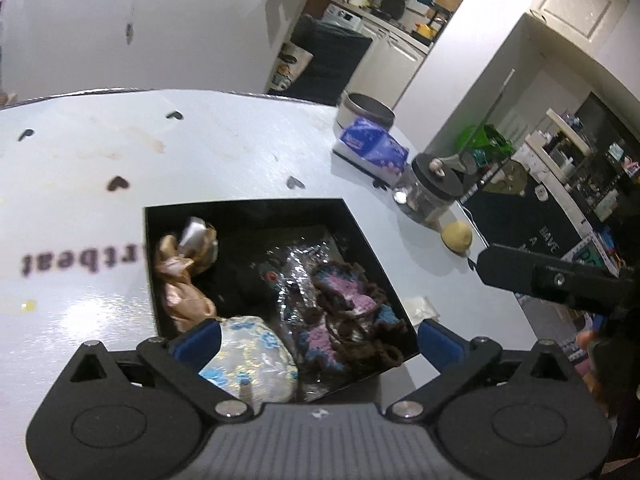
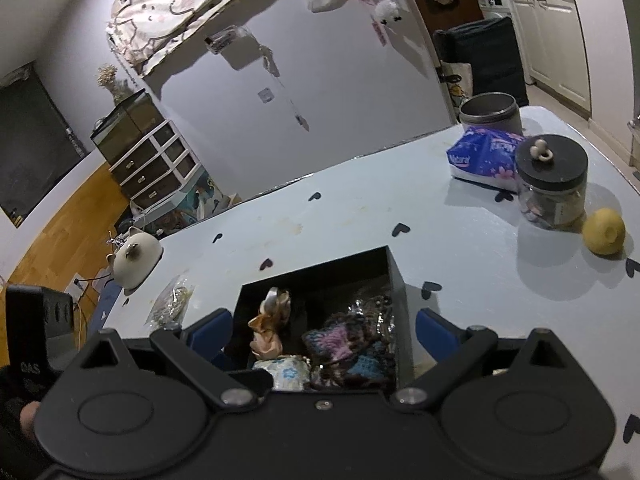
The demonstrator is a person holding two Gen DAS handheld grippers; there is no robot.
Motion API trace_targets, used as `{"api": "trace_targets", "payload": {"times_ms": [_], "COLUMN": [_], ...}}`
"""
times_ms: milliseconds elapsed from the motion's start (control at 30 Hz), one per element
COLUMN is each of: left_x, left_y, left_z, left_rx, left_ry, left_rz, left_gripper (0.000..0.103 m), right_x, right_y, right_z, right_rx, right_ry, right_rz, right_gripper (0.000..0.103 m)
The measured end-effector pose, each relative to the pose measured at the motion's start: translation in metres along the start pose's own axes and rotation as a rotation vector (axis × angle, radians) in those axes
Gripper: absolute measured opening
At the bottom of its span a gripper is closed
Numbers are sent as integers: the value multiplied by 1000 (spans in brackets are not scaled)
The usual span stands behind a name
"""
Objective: Organize soft objects
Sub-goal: 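Open both tools to release the items and lift away, then move both tools toward the bagged beige cord and white paper packet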
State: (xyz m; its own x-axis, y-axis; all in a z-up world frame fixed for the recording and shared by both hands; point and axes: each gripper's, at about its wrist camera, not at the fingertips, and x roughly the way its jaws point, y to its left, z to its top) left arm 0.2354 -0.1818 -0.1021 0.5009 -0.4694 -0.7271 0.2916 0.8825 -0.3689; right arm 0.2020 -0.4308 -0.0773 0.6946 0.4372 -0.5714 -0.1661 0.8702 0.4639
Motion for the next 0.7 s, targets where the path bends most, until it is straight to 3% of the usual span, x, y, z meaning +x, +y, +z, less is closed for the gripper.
{"api": "trace_targets", "payload": {"times_ms": [367,700], "left_x": [-34,-61], "left_y": [13,21], "left_z": [-11,-22], "left_rx": [-33,-24], "left_ry": [-88,-192], "left_rz": [101,152], "left_gripper": [103,103], "right_x": [-12,-16], "right_y": [17,30], "right_z": [-12,-28], "right_rx": [-91,-198], "right_ry": [-47,-75], "right_rz": [-37,-160], "right_gripper": [100,103]}}
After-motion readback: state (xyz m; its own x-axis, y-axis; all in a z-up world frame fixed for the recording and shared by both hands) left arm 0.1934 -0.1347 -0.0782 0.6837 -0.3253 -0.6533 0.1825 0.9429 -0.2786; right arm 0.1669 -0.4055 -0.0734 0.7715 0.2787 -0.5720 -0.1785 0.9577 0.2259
